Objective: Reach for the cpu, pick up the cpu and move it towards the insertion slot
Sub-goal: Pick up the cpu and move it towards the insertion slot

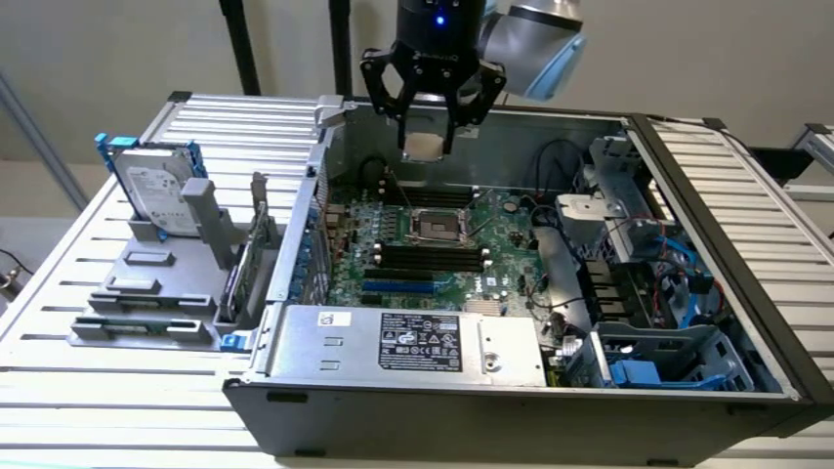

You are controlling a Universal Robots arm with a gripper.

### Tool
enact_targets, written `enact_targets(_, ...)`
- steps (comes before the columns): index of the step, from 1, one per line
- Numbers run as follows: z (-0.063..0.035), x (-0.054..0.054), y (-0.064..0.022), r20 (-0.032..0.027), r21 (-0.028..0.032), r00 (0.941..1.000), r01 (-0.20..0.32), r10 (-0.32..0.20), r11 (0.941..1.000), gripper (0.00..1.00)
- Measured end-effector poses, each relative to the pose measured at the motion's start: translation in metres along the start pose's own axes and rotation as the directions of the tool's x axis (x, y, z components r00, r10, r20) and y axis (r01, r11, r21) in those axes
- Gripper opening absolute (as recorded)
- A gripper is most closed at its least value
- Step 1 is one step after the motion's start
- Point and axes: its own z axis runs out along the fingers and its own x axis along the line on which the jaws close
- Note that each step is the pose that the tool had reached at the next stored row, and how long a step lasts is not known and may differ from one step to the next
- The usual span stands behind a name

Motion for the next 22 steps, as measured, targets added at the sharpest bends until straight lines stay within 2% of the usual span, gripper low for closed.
enact_targets(12,0.0073,-0.018,0.0286,0.0001,0.0,1.0,0.001,-0.001,1.0,0.55)
enact_targets(22,0.009,-0.027,0.0376,0.0,0.0024,0.9998,0.019,-0.019,0.9998,0.55)
